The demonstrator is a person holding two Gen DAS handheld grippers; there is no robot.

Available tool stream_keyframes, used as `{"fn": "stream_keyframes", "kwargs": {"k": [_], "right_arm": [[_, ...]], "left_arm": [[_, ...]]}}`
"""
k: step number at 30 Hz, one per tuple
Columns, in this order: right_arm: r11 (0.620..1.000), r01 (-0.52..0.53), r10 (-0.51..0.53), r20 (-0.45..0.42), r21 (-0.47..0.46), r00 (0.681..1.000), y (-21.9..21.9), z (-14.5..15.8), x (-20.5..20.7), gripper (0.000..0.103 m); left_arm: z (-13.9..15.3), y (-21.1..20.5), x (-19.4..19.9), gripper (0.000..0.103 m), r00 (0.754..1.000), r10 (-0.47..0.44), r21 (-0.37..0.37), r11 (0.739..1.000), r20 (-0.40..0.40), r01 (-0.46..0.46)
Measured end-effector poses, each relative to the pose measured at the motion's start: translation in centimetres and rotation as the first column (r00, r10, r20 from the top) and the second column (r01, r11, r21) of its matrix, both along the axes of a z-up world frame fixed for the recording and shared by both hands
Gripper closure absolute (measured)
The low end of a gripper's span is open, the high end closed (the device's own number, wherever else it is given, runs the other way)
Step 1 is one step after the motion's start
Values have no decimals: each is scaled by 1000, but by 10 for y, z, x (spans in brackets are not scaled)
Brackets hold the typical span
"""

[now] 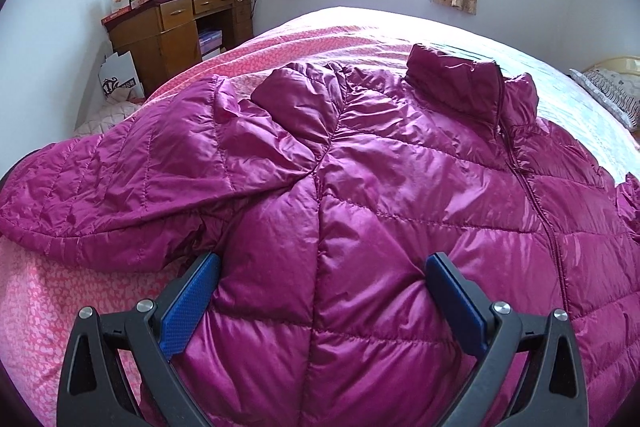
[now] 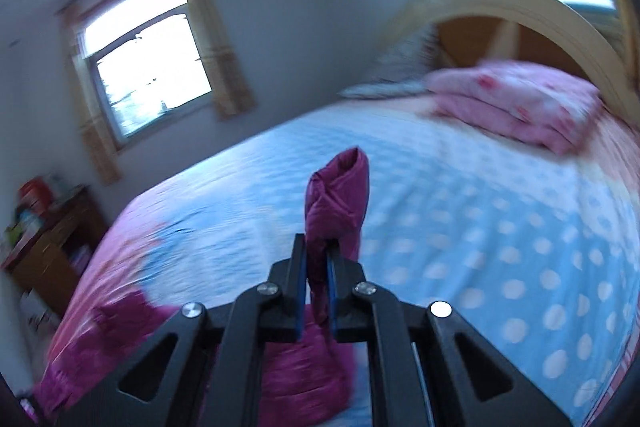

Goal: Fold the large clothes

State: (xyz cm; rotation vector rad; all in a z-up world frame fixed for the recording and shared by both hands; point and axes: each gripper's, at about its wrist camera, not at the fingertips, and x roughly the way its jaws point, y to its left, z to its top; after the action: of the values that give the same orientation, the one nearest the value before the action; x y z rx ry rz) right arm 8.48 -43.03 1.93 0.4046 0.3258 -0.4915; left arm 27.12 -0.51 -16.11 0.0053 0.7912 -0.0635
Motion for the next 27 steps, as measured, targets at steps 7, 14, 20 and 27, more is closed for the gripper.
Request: {"fn": "stream_keyframes", "kwargs": {"k": [7,14,20,27], "right_arm": [[906,-420,418,-54,-46,907,158,-3,57,92],[771,-631,637,-116,92,762,254,-76,113,92],[657,-725,753,-136,206,644,316,-132,141,88],[518,-781,836,-12,349,549,315,-143,144,27]], "left_arm": [[22,25,-40,1,999,0,-65,998,34,2],[44,61,-68,1,996,51,-61,997,78,-46],[41,86,-73,1,993,90,-52,995,77,-86],[38,84,-67,1,995,83,-52,995,59,-80]]}}
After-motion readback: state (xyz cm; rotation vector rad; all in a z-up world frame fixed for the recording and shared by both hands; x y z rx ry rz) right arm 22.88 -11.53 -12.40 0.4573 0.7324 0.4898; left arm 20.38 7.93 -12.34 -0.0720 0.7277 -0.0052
